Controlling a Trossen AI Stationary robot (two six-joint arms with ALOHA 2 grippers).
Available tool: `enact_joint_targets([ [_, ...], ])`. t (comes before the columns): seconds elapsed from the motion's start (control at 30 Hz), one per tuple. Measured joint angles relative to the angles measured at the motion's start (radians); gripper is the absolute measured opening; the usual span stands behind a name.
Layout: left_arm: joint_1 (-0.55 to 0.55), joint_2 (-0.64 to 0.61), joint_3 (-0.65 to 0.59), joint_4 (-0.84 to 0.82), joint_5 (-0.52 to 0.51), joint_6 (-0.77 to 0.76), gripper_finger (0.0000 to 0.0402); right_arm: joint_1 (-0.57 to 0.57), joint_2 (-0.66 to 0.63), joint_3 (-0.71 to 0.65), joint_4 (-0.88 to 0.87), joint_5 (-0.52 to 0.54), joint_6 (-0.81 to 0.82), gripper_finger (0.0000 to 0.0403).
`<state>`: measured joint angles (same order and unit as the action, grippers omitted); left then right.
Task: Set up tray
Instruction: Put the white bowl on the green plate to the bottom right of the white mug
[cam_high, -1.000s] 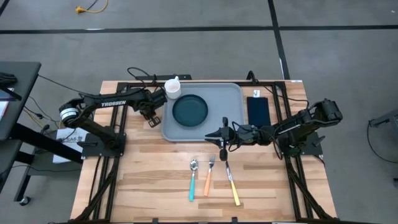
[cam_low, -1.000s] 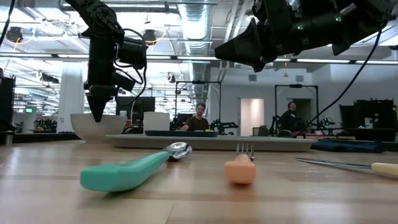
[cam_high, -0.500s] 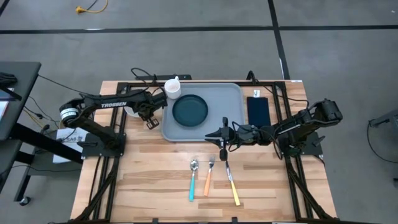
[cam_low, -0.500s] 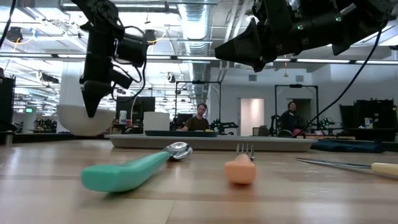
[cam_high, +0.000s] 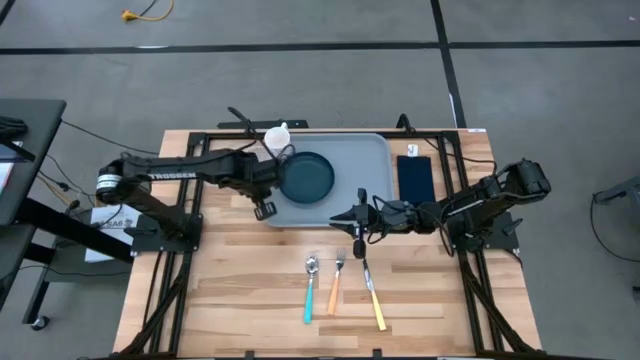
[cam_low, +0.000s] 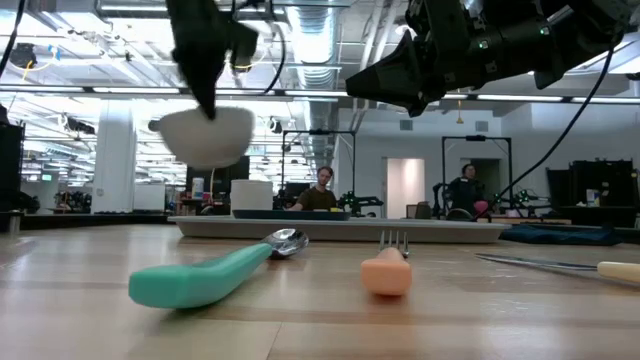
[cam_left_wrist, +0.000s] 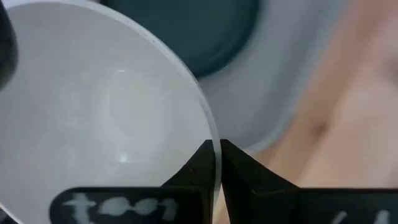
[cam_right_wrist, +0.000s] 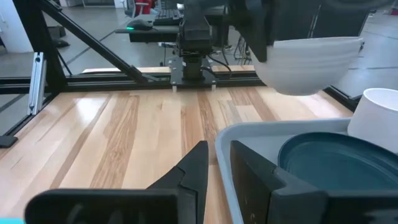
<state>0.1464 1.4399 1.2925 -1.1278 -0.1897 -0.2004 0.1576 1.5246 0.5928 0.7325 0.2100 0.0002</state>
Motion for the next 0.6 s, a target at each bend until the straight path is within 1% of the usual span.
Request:
enact_joint_targets([
  [0.1,-0.011,0.014,0.046,0.049,0.039,0.015,0.0002,0.000,0.000,0.000,0.000,0.000,0.000,0.0062],
  [0.17,0.005,0.043,0.080,0.061,0.050,0.034,0.0002,0.000,0.000,0.000,-0.003,0.000,0.000,0.0062],
  [0.4,0.068,0.250,0.240,0.035,0.063,0.152,0.0001,0.000,-0.018,0.000,-0.034,0.000,-0.009,0.0062],
  [0.6,0.092,0.362,0.322,0.057,0.107,0.212,0.0001,0.000,-0.023,0.000,-0.064,0.000,-0.019,0.0062],
])
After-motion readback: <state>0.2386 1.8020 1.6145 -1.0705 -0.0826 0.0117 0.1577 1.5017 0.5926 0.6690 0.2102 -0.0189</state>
